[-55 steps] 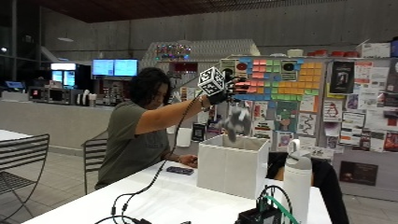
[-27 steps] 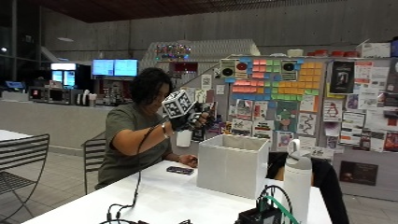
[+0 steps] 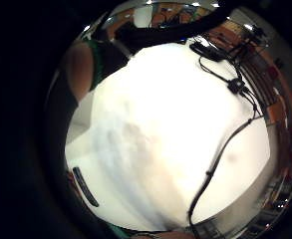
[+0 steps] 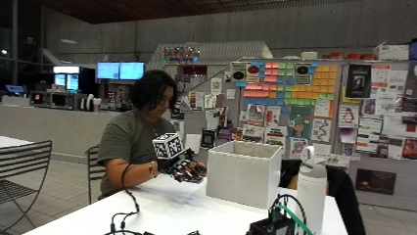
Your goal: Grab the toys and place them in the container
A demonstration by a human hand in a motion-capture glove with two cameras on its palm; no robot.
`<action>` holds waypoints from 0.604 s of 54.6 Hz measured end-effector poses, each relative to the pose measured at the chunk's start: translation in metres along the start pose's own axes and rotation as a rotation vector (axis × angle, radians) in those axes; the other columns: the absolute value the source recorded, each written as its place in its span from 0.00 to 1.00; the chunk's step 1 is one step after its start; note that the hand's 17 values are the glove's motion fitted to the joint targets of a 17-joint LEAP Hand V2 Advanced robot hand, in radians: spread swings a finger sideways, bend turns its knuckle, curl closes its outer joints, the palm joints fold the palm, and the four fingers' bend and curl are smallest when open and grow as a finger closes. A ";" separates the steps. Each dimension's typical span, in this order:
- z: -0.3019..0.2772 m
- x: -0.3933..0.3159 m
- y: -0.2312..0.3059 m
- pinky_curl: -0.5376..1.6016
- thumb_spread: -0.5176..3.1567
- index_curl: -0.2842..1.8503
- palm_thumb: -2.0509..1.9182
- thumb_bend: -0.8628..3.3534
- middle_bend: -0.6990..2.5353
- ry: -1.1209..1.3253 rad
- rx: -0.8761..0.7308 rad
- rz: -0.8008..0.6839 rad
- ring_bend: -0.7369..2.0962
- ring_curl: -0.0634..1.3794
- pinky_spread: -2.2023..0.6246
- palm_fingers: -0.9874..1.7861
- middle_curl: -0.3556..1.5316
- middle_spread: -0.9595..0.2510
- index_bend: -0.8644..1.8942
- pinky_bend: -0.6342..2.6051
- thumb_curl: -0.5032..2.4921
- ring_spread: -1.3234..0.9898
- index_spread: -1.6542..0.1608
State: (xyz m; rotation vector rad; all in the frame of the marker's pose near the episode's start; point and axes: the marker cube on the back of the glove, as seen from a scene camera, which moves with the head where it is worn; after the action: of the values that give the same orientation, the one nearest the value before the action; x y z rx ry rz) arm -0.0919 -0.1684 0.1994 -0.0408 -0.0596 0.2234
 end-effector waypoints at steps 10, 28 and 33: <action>0.018 -0.001 0.005 0.39 0.52 0.40 0.51 0.20 0.30 0.062 0.006 -0.007 0.45 0.30 0.79 0.46 0.50 0.71 0.41 0.40 0.27 0.48 0.67; 0.034 0.010 0.020 0.39 0.53 0.40 0.51 0.20 0.30 0.023 -0.062 0.004 0.44 0.29 0.78 0.48 0.49 0.70 0.43 0.39 0.26 0.47 0.68; 0.034 0.015 0.023 0.39 0.53 0.40 0.51 0.20 0.30 0.003 -0.073 0.002 0.44 0.29 0.78 0.48 0.49 0.70 0.42 0.38 0.26 0.47 0.68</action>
State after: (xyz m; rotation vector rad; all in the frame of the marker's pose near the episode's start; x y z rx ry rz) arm -0.0840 -0.1414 0.2331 -0.1141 -0.0650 0.2232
